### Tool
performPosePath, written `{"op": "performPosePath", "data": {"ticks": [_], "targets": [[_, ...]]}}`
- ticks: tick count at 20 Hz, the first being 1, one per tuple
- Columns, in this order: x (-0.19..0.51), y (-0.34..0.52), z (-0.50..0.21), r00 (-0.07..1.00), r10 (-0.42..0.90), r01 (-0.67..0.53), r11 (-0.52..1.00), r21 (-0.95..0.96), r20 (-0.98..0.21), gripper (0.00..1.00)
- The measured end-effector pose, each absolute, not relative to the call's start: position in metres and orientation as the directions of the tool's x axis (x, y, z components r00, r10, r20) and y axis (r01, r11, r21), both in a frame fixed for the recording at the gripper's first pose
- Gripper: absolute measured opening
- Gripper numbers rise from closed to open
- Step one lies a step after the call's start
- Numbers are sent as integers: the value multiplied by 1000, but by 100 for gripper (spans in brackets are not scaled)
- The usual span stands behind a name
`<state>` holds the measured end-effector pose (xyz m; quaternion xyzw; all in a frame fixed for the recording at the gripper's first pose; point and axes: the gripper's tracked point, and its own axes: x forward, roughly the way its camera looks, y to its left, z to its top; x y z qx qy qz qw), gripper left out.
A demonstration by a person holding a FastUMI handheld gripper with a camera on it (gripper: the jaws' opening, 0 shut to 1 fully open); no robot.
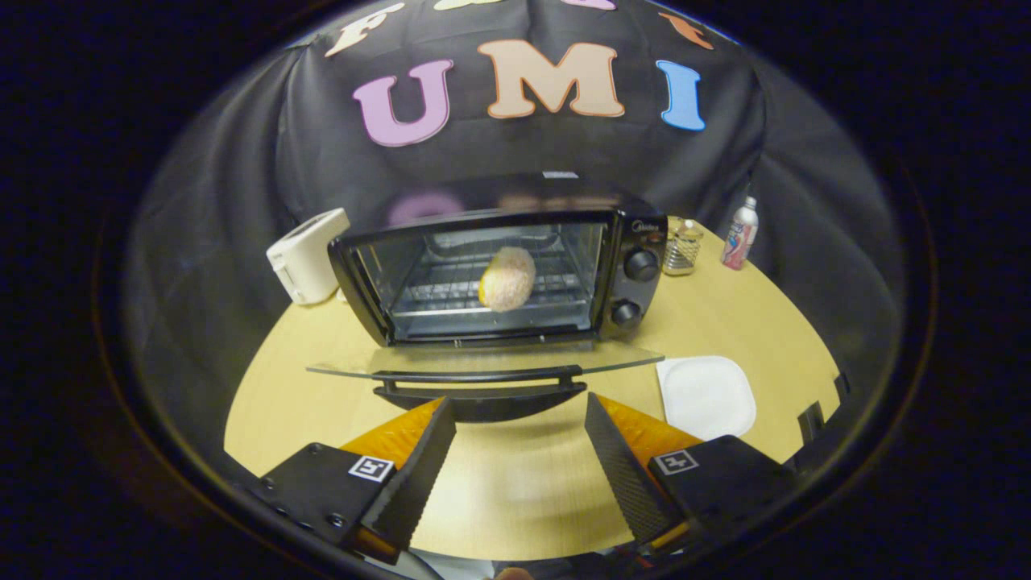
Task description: Open the toaster oven, put the food inside, and close the toaster oven door.
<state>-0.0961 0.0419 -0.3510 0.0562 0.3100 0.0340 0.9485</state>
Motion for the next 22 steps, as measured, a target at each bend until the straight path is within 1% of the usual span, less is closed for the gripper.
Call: {"op": "performPosePath", "data": {"ticks": [4, 9, 15, 18, 22], "targets": [[-70, 54, -331, 838, 103, -24, 988, 153, -536, 100], [-33, 59, -312, 862, 101, -55, 993, 108, -497, 100], [-24, 50, -287, 887, 77, -33, 994, 103, -455, 100], [-24, 33, -250, 913, 42, -19, 998, 62, -405, 100], [-16, 17, -173, 958, 15, -7, 1000, 30, -287, 100]]}}
